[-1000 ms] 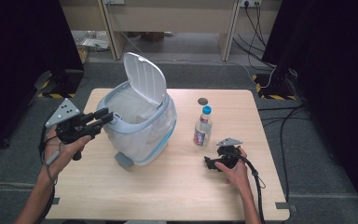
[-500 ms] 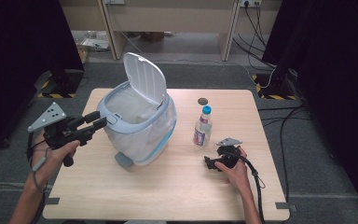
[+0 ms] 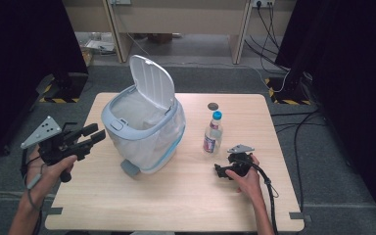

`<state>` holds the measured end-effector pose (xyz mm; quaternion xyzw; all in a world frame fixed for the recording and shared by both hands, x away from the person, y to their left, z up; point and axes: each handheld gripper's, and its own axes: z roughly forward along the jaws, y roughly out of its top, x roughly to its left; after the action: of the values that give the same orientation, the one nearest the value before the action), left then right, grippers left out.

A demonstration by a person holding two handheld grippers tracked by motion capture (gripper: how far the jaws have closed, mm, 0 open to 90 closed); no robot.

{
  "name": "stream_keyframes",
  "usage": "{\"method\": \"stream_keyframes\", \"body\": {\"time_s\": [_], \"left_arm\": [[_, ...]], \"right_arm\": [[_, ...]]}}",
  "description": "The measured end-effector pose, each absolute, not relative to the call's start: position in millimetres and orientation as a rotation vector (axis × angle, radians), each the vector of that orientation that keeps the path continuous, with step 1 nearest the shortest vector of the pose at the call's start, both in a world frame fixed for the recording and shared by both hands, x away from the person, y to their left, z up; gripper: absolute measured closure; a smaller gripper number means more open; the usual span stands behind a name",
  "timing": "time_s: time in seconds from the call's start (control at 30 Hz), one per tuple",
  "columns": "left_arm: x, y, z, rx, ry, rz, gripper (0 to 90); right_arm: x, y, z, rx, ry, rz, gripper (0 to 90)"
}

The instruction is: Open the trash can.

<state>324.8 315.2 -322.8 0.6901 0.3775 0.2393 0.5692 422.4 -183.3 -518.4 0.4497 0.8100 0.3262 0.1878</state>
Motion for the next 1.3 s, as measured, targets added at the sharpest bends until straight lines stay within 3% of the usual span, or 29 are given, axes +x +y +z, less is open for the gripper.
{"method": "stream_keyframes", "body": {"time_s": [0.6, 1.3], "left_arm": [[326.4, 321.3, -398.0, 1.63, 0.968, 0.541, 54.9], [341.3, 294.6, -475.1, 1.69, 0.987, 0.509, 50.4]], "right_arm": [[422.4, -183.3, -518.4, 1.267, 2.279, 0.918, 0.2], [422.4, -183.2, -518.4, 1.267, 2.279, 0.918, 0.3]]}}
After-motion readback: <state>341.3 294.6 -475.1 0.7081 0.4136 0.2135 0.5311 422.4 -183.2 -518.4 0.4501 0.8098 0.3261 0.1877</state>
